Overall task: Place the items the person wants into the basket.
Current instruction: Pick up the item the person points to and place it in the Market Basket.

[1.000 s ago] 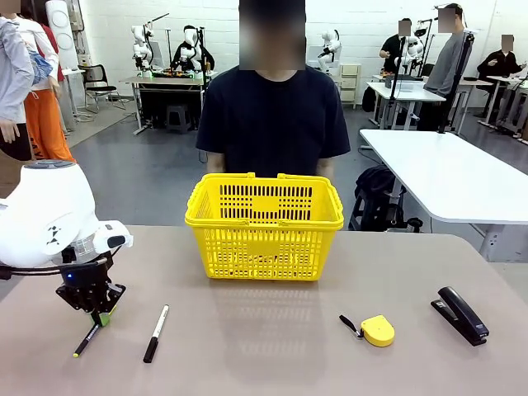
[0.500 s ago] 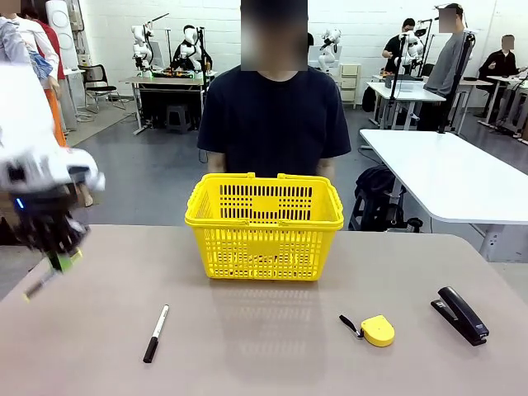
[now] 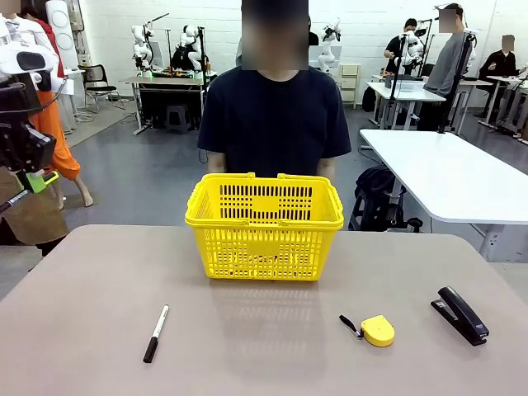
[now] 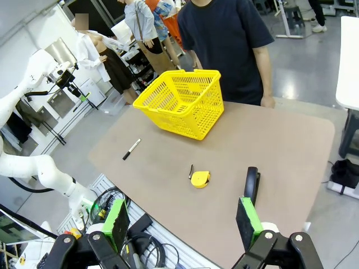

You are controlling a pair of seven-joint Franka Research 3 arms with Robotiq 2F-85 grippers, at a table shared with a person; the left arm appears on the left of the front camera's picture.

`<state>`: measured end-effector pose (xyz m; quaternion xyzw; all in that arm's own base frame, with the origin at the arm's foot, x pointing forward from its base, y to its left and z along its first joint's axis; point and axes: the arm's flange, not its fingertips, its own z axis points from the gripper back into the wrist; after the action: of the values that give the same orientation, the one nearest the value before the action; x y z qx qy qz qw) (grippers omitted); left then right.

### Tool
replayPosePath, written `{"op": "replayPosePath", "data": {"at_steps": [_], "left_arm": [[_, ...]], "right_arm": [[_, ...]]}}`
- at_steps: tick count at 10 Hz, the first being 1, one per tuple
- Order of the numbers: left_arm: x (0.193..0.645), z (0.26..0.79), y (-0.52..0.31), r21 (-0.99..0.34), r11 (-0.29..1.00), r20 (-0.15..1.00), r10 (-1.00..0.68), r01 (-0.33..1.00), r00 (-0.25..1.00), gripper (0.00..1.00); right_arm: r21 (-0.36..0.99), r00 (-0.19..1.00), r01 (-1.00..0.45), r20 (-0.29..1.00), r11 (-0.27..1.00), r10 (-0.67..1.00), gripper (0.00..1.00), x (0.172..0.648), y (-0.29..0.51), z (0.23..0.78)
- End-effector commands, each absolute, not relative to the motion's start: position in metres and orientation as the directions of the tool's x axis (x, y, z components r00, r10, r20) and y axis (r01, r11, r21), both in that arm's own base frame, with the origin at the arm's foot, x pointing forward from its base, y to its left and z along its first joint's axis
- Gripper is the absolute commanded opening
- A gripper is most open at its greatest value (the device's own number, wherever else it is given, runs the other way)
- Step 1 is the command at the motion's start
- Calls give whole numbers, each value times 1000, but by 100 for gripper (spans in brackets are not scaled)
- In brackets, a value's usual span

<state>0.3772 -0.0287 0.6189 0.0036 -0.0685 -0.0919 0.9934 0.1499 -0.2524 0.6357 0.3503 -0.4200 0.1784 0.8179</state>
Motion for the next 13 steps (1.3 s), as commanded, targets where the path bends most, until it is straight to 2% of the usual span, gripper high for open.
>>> {"op": "replayPosePath", "data": {"at_steps": [1,7,8,9,10,12,13], "left_arm": [[376,618,-31,24,982,134,-188,186,973,0],[376,618,-31,24,982,134,-188,186,973,0],[377,619,-31,22,982,134,-187,185,973,12],[409,637,-66,101,920,195,-392,379,899,12],[445,656,-110,192,849,268,-527,492,806,12],[521,671,-214,272,686,260,-728,675,635,12],[546,672,-257,265,597,256,-801,758,541,12]], "right_arm": [[419,566,-601,824,680,-7,100,151,-251,639],[419,566,-601,824,680,-7,100,151,-251,639],[419,566,-601,824,680,-7,100,151,-251,639],[419,566,-601,824,680,-7,100,151,-251,639],[419,566,-601,824,680,-7,100,151,-251,639],[419,566,-601,824,680,-7,100,151,-251,639],[419,566,-601,824,680,-7,100,151,-251,639]]}}
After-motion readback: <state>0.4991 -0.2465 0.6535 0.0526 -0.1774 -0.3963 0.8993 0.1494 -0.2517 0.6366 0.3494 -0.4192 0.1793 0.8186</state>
